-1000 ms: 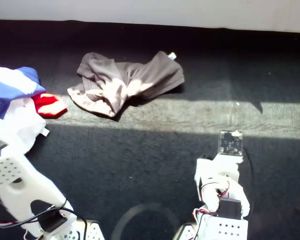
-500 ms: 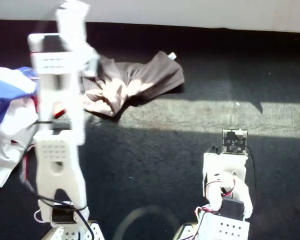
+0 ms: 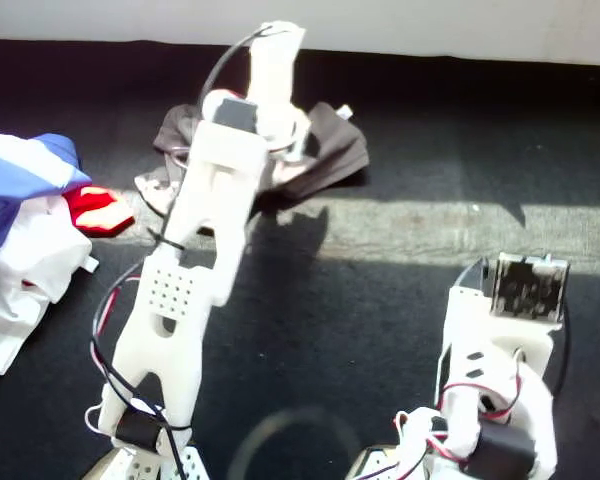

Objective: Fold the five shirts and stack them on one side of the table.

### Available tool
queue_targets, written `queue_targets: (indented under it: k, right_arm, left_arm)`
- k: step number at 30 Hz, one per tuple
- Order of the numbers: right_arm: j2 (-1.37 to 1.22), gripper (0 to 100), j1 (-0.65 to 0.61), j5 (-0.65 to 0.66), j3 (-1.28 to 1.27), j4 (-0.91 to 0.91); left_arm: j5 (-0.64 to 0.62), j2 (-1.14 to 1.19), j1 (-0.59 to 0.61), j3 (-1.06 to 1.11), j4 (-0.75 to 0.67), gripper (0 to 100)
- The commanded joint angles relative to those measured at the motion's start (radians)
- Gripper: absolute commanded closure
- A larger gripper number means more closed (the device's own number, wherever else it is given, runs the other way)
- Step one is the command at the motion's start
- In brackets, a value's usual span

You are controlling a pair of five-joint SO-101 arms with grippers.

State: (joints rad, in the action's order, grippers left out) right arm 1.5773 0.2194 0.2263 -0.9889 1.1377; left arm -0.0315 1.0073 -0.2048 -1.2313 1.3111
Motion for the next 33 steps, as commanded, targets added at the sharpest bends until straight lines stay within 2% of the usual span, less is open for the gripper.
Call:
queue_targets:
  k: [1,7,14,16,18,20,22,26,33]
  right_arm:
    - [-0.252,86.0,0.01,0.002,0.242,0.082]
    - [-0.46,86.0,0.01,0.0,0.455,0.202]
    - [-0.46,86.0,0.008,0.0,0.415,0.205]
    - [-0.46,86.0,0.008,0.0,0.381,0.203]
    - [-0.46,86.0,0.008,0.0,0.352,0.199]
    - [-0.46,86.0,0.008,0.0,0.328,0.197]
    - [-0.46,86.0,0.007,0.0,0.308,0.196]
    - [-0.46,86.0,0.007,0.0,0.269,0.151]
    - [-0.469,86.0,0.005,-0.028,0.147,0.008]
  left_arm:
    - [0.002,0.002,-0.077,-0.001,-0.087,72]
    - [0.002,0.064,-0.131,-0.001,-0.236,72]
    - [0.005,0.173,-0.134,-0.001,-0.373,72]
    - [0.043,0.193,-0.128,-0.001,-0.382,73]
    - [0.091,0.2,-0.116,-0.001,-0.377,83]
    - [0.097,0.199,-0.087,-0.002,-0.376,99]
    - [0.095,0.185,-0.051,-0.019,-0.342,97]
    - [0.097,0.148,0.018,-0.101,-0.226,99]
    - [0.1,0.087,0.142,-0.398,0.147,99]
